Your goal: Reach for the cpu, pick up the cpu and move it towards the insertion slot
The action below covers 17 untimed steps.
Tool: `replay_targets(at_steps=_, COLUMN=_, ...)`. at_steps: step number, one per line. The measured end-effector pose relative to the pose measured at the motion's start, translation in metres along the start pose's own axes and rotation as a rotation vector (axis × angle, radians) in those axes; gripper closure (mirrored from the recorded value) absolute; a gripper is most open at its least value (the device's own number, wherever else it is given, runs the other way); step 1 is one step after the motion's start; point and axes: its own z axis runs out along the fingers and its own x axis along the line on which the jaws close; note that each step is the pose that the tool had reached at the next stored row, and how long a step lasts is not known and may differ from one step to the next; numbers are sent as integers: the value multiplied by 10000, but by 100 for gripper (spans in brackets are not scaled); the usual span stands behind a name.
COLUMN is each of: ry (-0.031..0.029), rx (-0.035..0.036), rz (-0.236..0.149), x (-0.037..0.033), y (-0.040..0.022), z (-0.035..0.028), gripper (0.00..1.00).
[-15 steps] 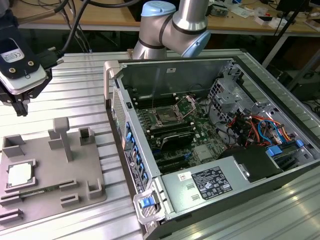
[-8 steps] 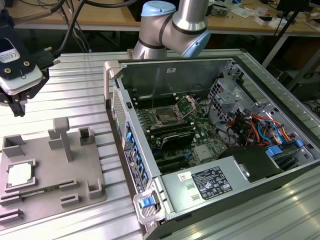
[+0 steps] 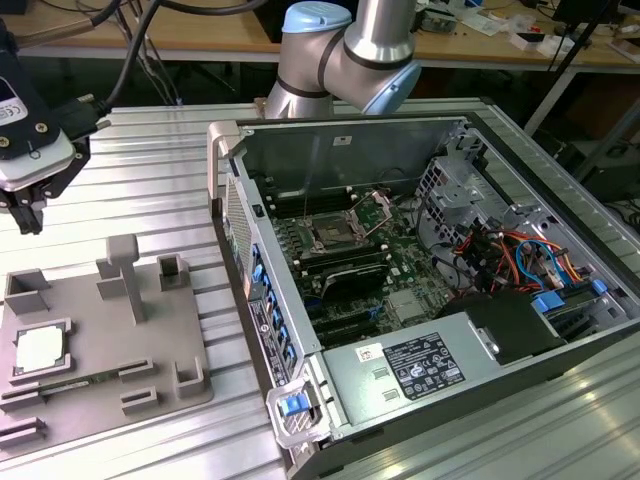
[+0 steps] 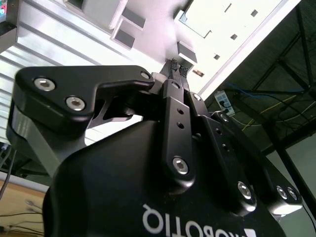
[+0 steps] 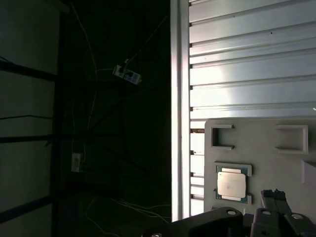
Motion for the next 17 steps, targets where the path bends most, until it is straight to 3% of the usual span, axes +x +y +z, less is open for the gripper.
replay_targets(at_steps=17, ry=0, rx=0, rz=0, x=46, y=-9, z=0, gripper=89)
